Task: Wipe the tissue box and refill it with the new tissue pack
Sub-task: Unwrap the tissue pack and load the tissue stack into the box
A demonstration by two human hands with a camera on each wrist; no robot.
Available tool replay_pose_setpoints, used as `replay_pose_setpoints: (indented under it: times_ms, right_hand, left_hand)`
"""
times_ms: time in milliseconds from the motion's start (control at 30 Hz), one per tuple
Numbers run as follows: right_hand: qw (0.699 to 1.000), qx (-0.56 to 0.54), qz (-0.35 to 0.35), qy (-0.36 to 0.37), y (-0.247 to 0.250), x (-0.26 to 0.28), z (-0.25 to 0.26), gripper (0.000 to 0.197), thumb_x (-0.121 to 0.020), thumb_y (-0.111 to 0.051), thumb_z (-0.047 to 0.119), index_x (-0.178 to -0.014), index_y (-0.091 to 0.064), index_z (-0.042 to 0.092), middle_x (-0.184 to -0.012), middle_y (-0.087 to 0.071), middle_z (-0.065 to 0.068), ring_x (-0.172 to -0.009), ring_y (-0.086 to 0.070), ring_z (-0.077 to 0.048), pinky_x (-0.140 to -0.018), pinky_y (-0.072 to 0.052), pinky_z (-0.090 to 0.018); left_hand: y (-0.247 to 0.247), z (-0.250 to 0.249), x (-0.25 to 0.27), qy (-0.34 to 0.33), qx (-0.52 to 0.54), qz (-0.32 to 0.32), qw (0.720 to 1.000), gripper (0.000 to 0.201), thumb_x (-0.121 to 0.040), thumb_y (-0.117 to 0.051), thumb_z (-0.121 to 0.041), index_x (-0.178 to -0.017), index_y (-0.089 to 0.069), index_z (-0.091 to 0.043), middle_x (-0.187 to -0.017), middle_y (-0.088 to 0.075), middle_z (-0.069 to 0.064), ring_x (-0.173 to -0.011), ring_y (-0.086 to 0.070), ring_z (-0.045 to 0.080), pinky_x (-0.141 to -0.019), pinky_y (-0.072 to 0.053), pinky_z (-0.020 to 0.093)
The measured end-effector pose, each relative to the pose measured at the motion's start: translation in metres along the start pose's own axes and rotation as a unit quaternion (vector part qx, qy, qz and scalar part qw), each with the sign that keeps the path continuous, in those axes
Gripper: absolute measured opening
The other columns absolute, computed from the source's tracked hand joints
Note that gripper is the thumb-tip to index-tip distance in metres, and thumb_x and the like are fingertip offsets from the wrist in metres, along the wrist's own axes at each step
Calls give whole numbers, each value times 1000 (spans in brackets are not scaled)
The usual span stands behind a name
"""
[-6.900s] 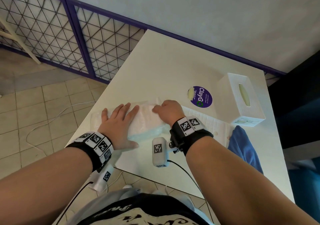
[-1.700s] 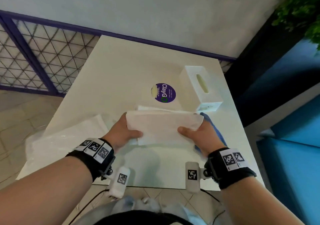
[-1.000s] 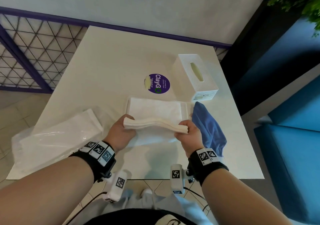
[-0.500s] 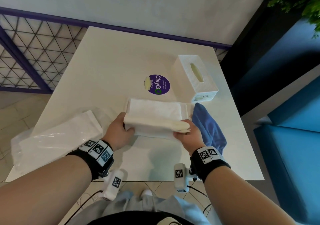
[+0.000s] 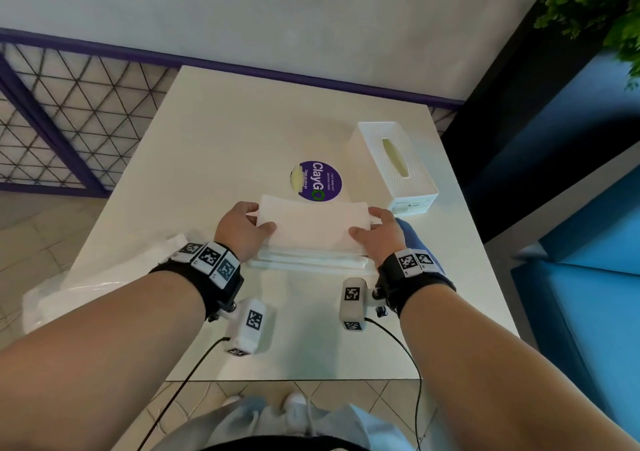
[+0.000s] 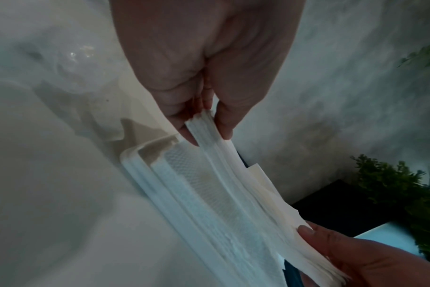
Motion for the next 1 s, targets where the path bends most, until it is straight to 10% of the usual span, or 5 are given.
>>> replay_pose_setpoints:
  times_ms: [167, 367, 500, 733, 1000]
  right_hand:
    - [995, 90, 11, -31, -7, -6, -12, 70, -79, -72, 28, -140, -37, 20, -135, -54, -10, -118, -57, -27, -96, -47, -34]
    - [982, 158, -69, 80, -14, 13, 38, 51, -80, -64, 26, -129, -51, 23, -130, -53, -6, -117, -53, -27, -101, -44, -40]
    - [971, 108, 40, 209, -80, 53, 88, 33, -87, -58, 14, -120, -60, 18, -124, -53, -2, -98, -56, -12, -91, -46, -25]
    - [906, 224, 260, 249, -217, 104, 108, 36, -95, -41, 7, -125, -60, 12, -134, -55, -7, -120, -55, -21, -98, -38, -19]
    - [847, 359, 254, 300, -266, 128, 142, 25, -88, -43, 8, -94, -67, 5, -108, -66, -11, -97, -62, -29, -81, -51, -33]
  left_hand:
    - [1, 7, -3, 15, -65, 27, 997, 56, -87, -67, -23, -136, -44, -10, -124, -63, 7, -108, -61, 26, -94, -47, 35]
    - [61, -3, 10, -80, -28, -75, 994, 28, -88, -63, -11, -115, -60, -12, -104, -68, 3, -89, -64, 19, -84, -44, 27]
    - [120, 22, 30, -100, -83, -138, 982, 27, -89, -60, -13, -116, -58, -16, -108, -66, 0, -94, -61, 18, -88, -44, 30]
    - [139, 106, 54, 21, -439, 48, 897, 127, -52, -57, -88, -151, 5, -37, -162, -4, 1, -148, -1, 26, -115, -4, 56]
    - [133, 144, 54, 21, -463, 62, 884, 138, -44, -49, -96, -147, 22, -37, -161, 12, 5, -148, 3, 31, -114, -3, 62]
Point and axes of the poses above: each hand's wrist, its own x-axis away from the middle knuckle, its own y-axis out of the back of the hand, z = x × y, the point moved 7 cm from there along -x, towards the middle knuckle
